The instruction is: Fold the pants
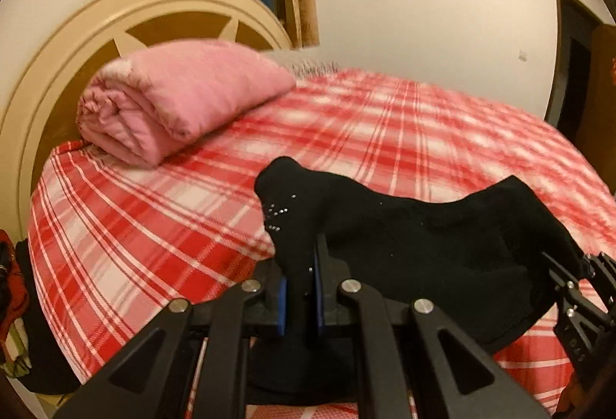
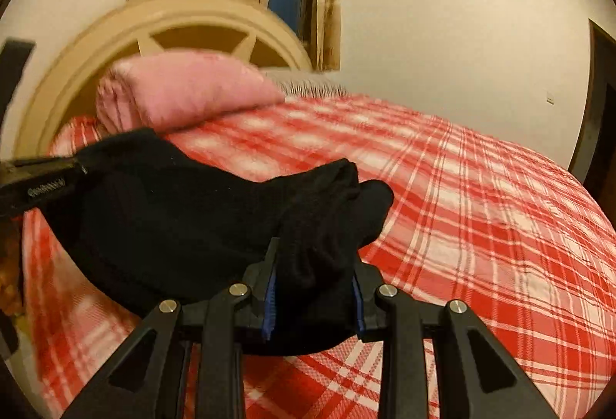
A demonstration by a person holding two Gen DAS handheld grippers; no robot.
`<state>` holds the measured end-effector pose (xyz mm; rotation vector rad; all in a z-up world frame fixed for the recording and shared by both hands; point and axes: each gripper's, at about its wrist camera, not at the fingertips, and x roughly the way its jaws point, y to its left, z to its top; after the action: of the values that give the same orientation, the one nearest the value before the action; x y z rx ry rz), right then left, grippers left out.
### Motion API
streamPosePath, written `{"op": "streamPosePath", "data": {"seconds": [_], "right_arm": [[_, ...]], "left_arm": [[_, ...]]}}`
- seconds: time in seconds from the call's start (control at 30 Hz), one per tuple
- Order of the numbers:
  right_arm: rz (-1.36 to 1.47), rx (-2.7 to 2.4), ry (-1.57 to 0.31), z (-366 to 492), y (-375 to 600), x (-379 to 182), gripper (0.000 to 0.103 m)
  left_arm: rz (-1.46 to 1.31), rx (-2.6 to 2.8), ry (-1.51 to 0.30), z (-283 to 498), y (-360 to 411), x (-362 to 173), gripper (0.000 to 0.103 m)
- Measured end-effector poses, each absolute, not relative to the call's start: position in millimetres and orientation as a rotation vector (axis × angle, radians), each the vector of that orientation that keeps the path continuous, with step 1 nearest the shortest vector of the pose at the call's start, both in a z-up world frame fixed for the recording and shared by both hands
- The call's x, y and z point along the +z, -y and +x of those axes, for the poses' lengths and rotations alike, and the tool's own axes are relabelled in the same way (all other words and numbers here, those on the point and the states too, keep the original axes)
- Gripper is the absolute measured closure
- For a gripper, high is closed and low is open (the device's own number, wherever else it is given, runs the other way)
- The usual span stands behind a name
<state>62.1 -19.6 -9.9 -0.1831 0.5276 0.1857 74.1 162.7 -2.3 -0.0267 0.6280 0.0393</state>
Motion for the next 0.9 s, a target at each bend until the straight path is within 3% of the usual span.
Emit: {"op": "streamPosePath", "data": {"seconds": [0.23, 0.53, 0.6, 0.63, 0.67, 0.77, 0.9], "right_arm": [[-0.198, 0.166, -0.635, 78.8, 27.1, -37.9, 0.072], [-0.228, 0.167, -0.697, 87.3, 26.8, -48.5, 0.071], [-0.229, 0.167, -0.706, 88.3, 26.0, -49.8, 0.069], [-0.226, 0.167, -0.711, 89.2, 26.1, -50.2, 0.069], [-0.225, 0.166, -0.716, 89.9, 26.5, -50.6, 0.069], [-0.212, 0.172, -0.726, 90.8, 28.7, -51.0, 0.068], [-0.157, 0.181, -0.750, 93.3, 38.7, -51.8, 0.054]], "left_arm": [[-0.024, 0.056, -0.733, 83.8, -162.2, -40.4, 0.091], [-0.042, 0.040, -0.791, 89.3, -167.3, -57.5, 0.082], [-0.048, 0.059, -0.790, 89.4, -169.4, -61.6, 0.074], [-0.060, 0.072, -0.788, 88.7, -171.8, -63.1, 0.065], [-0.075, 0.096, -0.786, 87.7, -175.6, -64.1, 0.048], [-0.155, 0.155, -0.806, 87.6, -196.4, -69.9, 0.015], [-0.163, 0.147, -0.826, 87.9, -202.1, -71.8, 0.008]]}}
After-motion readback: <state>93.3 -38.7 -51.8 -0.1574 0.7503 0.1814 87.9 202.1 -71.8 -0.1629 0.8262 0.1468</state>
